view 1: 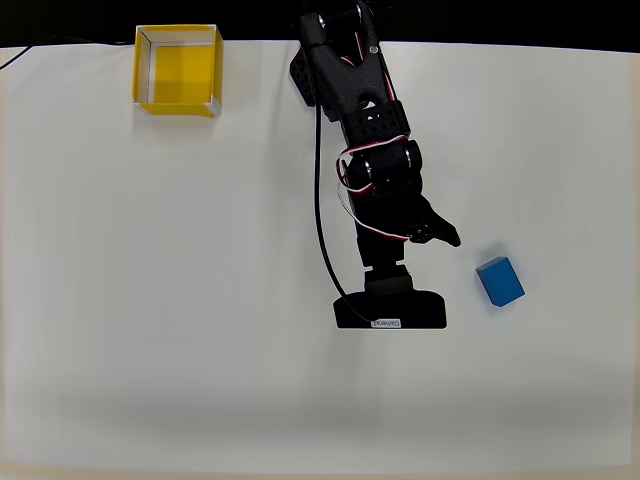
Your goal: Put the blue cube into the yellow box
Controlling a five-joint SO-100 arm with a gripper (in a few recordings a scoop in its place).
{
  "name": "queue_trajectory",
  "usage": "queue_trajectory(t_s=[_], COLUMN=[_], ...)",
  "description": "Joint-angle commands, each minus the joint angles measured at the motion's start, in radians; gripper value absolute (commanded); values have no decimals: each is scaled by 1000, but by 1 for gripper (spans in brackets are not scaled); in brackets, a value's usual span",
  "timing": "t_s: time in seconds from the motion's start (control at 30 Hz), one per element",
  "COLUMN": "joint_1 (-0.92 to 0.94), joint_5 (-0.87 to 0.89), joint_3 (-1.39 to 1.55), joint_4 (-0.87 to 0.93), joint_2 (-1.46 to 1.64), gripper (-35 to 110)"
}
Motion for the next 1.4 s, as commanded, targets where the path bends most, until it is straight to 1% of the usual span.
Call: queue_trajectory(t_s=[0.0, 0.27, 0.7, 0.9, 1.37], joint_1=[-77, -152, -224, -259, -324], joint_5=[20, 48, 54, 77, 109], joint_3=[-218, -460, -681, -718, -730], joint_4=[-41, -84, -138, -160, -201], joint_2=[-86, -385, -716, -802, -896], gripper=[51, 51, 51, 51, 49])
